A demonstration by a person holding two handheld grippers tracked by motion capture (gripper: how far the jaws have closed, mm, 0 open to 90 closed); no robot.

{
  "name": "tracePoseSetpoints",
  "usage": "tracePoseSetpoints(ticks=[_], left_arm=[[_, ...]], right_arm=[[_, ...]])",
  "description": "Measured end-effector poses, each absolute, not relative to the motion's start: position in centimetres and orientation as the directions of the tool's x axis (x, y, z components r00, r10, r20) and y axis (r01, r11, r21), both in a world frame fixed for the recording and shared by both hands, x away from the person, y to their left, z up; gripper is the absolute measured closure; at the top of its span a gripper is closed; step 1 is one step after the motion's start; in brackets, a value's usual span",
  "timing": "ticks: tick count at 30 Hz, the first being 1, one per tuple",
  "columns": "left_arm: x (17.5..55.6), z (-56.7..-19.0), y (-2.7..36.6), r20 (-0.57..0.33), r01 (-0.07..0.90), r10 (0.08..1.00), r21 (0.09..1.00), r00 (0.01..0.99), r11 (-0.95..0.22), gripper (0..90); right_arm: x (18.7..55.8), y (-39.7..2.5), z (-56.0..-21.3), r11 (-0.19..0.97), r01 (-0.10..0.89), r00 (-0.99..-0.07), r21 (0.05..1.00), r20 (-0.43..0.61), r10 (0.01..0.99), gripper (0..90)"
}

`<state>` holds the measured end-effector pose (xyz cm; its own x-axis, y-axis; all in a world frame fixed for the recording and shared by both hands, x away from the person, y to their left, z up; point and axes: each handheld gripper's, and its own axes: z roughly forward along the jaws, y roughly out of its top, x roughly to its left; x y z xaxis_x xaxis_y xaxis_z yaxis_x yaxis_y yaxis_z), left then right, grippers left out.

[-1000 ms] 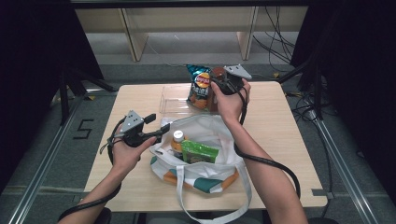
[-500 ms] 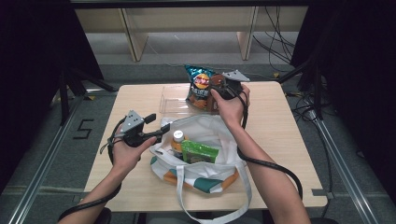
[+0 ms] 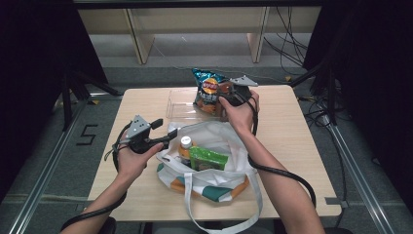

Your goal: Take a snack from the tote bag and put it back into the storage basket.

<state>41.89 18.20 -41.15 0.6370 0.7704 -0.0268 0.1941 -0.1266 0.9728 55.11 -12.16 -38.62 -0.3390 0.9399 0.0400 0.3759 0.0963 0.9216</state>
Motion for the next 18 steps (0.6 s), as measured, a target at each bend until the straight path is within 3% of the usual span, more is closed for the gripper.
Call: tracePoseSetpoints(ticks=[18], left_arm=[[41.90,-41.10,18.21,-0.028,0.194,0.771,0.973,0.636,-0.124,29.0]], right_arm=[[54.71,-12.72,-38.32,0.091,0.403,-0.399,0.910,0.085,0.913,24.3]])
